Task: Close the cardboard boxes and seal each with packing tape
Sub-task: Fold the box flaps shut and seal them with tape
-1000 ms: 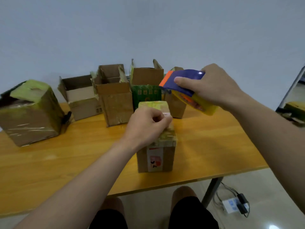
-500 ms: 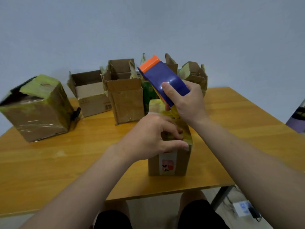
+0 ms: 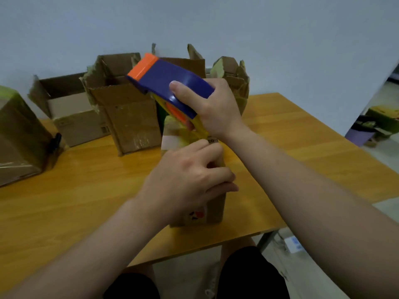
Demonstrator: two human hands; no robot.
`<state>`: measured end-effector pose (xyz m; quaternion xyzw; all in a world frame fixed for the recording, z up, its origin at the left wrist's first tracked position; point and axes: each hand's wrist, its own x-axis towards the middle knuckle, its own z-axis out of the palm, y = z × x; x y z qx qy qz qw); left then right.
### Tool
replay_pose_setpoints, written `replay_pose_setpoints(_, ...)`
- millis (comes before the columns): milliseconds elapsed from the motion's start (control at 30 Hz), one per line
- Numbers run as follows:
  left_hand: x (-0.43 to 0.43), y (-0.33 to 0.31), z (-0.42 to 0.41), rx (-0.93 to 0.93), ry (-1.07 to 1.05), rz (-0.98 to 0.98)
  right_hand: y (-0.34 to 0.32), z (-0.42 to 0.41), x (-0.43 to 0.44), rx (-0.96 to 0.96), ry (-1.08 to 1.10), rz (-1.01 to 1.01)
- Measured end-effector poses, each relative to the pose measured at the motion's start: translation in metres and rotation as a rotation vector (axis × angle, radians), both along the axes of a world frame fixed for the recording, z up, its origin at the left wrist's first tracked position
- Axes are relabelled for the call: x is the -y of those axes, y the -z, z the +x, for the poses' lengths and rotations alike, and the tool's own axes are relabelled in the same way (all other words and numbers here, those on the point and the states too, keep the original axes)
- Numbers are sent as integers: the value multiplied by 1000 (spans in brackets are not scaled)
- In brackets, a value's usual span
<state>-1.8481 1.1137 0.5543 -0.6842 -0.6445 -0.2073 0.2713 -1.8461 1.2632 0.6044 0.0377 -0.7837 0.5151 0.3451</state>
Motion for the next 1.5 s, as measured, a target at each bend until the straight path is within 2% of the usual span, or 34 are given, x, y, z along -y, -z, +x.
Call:
replay_pose_setpoints(100,7,-4,-5,98,24,-29,15,11,-4,-108,54,-212)
replay_pose_setpoints(200,16,-11,-17,413,90,-78,26,22,-5,-196,66,-332)
replay_pose_setpoints(233,18,-11,-21,506,110,-90,26,23,-3,-208,67,-319)
replay_pose_setpoints(300,20,-5,-22,550,117,-77,24,19,3,-205,75,-230)
replay_pose_setpoints(433,18,13,-14,392,59,55,22,7,12,-170,157,18)
replay_pose_setpoints(500,19,18,-13,392,69,117,24,7,20,-152,193,160)
replay_pose_setpoints(633,28,26,-18,582,94,205,26,7,27,-120,211,400)
replay_pose_setpoints(700,38,37,-21,607,47,275,25,8,27,-113,206,458)
replay_pose_setpoints(800,54,58,-23,519,-8,335,27,8,28,-108,183,481)
replay_pose_setpoints(867,58,66,-22,574,-4,359,27,7,28,-113,180,474)
replay_pose_setpoints(1100,43,70,1,1107,-105,543,26,11,24,-140,168,316)
replay_pose_setpoints(1167,32,71,8,1187,-144,599,25,11,23,-143,178,302)
replay_pose_setpoints(1300,13,72,10,1177,-160,711,26,11,25,-129,179,323)
replay_pose_setpoints(1400,4,73,10,1036,-262,837,27,9,27,-121,184,373)
replay_pose_setpoints(1500,2,71,13,980,-302,848,26,9,28,-118,187,405)
